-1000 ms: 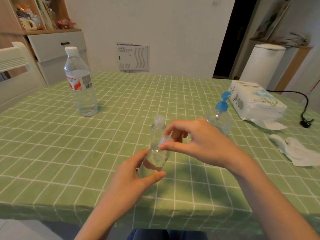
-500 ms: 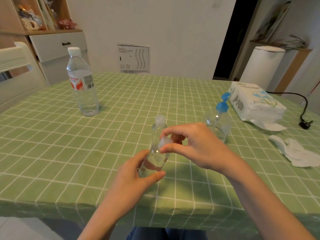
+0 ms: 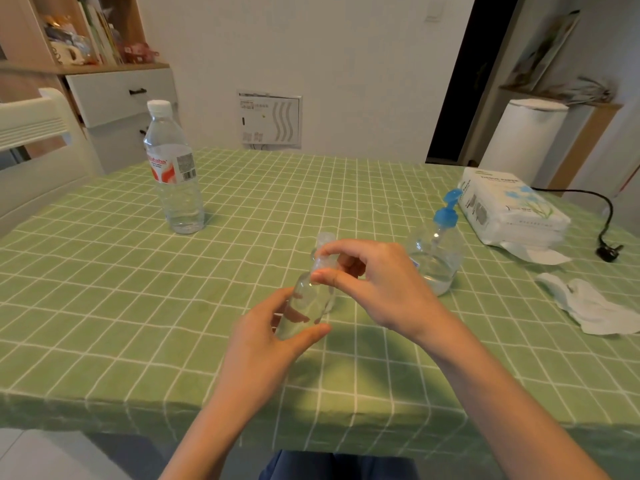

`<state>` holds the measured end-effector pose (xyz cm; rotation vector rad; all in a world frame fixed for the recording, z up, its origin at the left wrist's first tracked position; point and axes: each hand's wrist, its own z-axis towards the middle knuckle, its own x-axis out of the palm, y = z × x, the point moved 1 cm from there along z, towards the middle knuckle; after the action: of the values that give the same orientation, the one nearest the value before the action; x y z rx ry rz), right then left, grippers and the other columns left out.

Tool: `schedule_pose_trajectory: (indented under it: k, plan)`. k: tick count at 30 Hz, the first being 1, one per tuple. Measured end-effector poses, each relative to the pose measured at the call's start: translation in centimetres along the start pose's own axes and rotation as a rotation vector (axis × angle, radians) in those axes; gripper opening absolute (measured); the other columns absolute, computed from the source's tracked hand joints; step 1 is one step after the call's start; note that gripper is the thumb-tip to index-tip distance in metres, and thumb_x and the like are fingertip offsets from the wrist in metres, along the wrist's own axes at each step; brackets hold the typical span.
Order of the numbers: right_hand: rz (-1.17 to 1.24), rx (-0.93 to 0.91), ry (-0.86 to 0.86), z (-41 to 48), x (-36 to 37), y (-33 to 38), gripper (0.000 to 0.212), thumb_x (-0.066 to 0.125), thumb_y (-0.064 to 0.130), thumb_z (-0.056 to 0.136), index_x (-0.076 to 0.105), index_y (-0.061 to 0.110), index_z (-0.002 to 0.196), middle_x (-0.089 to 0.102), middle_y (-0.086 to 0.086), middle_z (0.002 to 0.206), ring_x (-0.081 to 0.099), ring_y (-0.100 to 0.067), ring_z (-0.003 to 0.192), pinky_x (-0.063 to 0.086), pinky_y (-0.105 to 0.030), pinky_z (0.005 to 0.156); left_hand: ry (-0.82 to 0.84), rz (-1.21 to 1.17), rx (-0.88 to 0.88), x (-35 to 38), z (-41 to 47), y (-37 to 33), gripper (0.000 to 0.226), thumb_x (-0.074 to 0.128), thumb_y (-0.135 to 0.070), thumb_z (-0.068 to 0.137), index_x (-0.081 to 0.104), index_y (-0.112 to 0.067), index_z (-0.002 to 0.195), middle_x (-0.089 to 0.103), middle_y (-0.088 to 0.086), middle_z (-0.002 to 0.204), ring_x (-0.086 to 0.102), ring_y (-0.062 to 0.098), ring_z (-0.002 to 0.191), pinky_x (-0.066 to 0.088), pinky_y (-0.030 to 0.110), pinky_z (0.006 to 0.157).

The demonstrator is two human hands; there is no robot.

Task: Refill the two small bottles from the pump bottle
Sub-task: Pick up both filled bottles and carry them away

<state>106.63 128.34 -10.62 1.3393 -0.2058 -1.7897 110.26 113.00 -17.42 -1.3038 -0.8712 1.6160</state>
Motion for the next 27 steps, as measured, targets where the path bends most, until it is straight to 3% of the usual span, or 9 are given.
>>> schedule_pose_trajectory:
  k: [4, 7, 10, 13, 15, 18, 21, 26, 27]
  plan:
    - [0.099, 0.045, -0.078, -0.1, 0.1, -0.9, 0.057, 0.060, 0.055, 0.072, 0.064, 0.023, 0.118, 0.058, 0.015, 0.071, 0.050, -0.003, 0.064, 0.044, -0.016, 0.067, 0.056, -0.160, -0.036, -0.7, 0.5, 0.4, 0.047, 0.071, -0.052, 0.054, 0.066, -0.030, 0.096, 0.073, -0.015, 0.084, 0.067, 0.004, 0.073, 0.053, 0.018, 0.061]
    - [0.117, 0.135, -0.192, -0.1, 0.9, -2.7, 0.050, 0.066, 0.048, 0.077, 0.054, 0.027, 0.122, 0.059, 0.010, 0.090, 0.051, -0.001, 0.076, 0.040, -0.009, 0.069, 0.036, -0.257, -0.064, -1.3, 1.3, 1.3, 0.037, 0.069, -0.043, 0.061, 0.065, -0.030, 0.095, 0.073, -0.012, 0.086, 0.068, 0.005, 0.074, 0.050, 0.011, 0.059]
    - [0.104, 0.235, -0.130, 0.0, 2.4, -4.6, 0.067, 0.069, 0.044, 0.077, 0.042, 0.023, 0.135, 0.053, 0.008, 0.111, 0.051, -0.005, 0.097, 0.040, -0.013, 0.081, 0.016, -0.335, -0.107, -1.7, 2.7, 2.1, 0.036, 0.068, -0.040, 0.063, 0.065, -0.029, 0.097, 0.074, 0.000, 0.087, 0.069, 0.011, 0.078, 0.052, 0.015, 0.061]
    - [0.174, 0.314, -0.030, 0.4, 3.9, -5.9, 0.074, 0.071, 0.045, 0.074, 0.038, 0.025, 0.137, 0.051, 0.009, 0.118, 0.051, -0.004, 0.105, 0.044, -0.023, 0.091, 0.043, -0.353, -0.141, -1.9, 4.2, 2.8, 0.040, 0.069, -0.042, 0.060, 0.065, -0.030, 0.098, 0.073, 0.004, 0.091, 0.070, 0.011, 0.081, 0.052, 0.017, 0.066]
    - [0.296, 0.352, 0.029, 1.0, 4.6, -6.6, 0.070, 0.074, 0.042, 0.073, 0.041, 0.027, 0.133, 0.054, 0.010, 0.120, 0.053, 0.002, 0.105, 0.047, -0.025, 0.095, 0.065, -0.378, -0.157, -2.1, 5.2, 3.2, 0.040, 0.071, -0.046, 0.057, 0.066, -0.035, 0.095, 0.074, 0.001, 0.090, 0.070, 0.011, 0.082, 0.052, 0.019, 0.068]
    - [0.459, 0.363, 0.078, 1.5, 5.3, -7.2, 0.057, 0.076, 0.033, 0.073, 0.051, 0.025, 0.124, 0.063, 0.009, 0.119, 0.059, -0.005, 0.110, 0.049, -0.031, 0.097, 0.079, -0.410, -0.170, -2.3, 6.6, 3.9, 0.041, 0.072, -0.046, 0.057, 0.068, -0.035, 0.096, 0.075, -0.001, 0.091, 0.070, 0.013, 0.085, 0.051, 0.029, 0.077]
    - [0.490, 0.320, 0.107, 2.0, 5.3, -7.4, 0.041, 0.077, 0.035, 0.073, 0.058, 0.033, 0.110, 0.069, 0.019, 0.104, 0.063, 0.000, 0.100, 0.050, -0.023, 0.091, 0.104, -0.419, -0.165, -2.3, 7.9, 4.3, 0.036, 0.072, -0.042, 0.059, 0.069, -0.035, 0.094, 0.074, 0.003, 0.092, 0.070, 0.013, 0.084, 0.052, 0.029, 0.078]
    - [0.501, 0.255, 0.092, 1.2, 5.0, -6.6, 0.035, 0.069, 0.045, 0.072, 0.061, 0.036, 0.104, 0.068, 0.024, 0.103, 0.065, 0.003, 0.097, 0.049, -0.014, 0.086, 0.162, -0.475, -0.166, -2.3, 8.0, 4.1, 0.040, 0.081, -0.035, 0.062, 0.069, -0.027, 0.099, 0.074, 0.005, 0.096, 0.070, 0.014, 0.087, 0.055, 0.020, 0.075]
    - [0.560, 0.320, 0.136, 2.4, 5.4, -7.9, 0.033, 0.069, 0.046, 0.072, 0.061, 0.038, 0.103, 0.068, 0.025, 0.102, 0.065, 0.003, 0.097, 0.049, -0.014, 0.085, 0.172, -0.487, -0.239, -2.1, 9.5, 5.0, 0.038, 0.080, -0.036, 0.063, 0.070, -0.029, 0.099, 0.074, 0.004, 0.097, 0.070, 0.014, 0.088, 0.055, 0.020, 0.076]
